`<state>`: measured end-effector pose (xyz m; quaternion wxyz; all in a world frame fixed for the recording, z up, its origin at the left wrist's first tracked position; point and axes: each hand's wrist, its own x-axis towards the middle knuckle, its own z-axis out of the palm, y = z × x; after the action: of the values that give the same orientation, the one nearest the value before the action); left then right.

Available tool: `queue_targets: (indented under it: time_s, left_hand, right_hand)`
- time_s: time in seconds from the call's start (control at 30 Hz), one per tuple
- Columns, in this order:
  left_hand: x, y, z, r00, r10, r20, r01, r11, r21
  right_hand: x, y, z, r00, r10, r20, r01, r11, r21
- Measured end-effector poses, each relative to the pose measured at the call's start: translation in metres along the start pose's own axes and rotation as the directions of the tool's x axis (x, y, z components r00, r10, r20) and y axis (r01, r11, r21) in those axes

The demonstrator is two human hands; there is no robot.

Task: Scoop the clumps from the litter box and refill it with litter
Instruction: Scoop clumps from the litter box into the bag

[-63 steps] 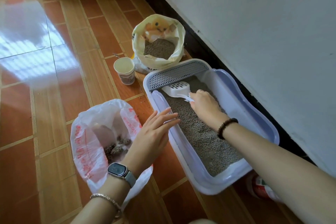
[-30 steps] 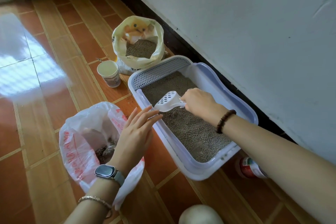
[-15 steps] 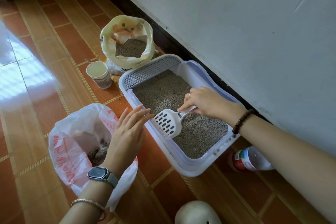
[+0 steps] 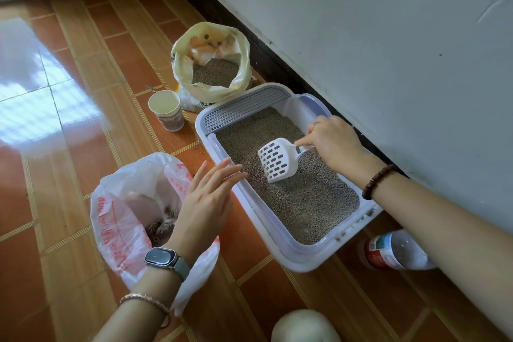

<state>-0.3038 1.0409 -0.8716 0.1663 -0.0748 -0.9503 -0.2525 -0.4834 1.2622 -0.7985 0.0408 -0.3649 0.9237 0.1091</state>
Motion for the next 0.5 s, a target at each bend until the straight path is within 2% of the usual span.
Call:
queue_targets:
  time_s: [0.2, 0.33, 0.5]
  left_hand:
    - [0.001, 0.001, 0.002, 1.0, -0.007, -0.011, 0.007, 1.0, -0.014]
    - [0.002, 0.001, 0.003, 1.0, -0.005, -0.024, 0.005, 1.0, -0.011]
    - [0.004, 0.003, 0.007, 0.999, -0.015, -0.035, 0.015, 1.0, -0.016]
  right_hand:
    - [-0.006, 0.008, -0.002, 0.998, 0.057, 0.009, -0.057, 0.998, -0.024]
    - [-0.012, 0.015, -0.015, 0.986, 0.163, 0.033, -0.165, 0.983, 0.08]
    - [-0.019, 0.026, -0.026, 0.938, 0.273, 0.212, -0.314, 0.93, 0.191]
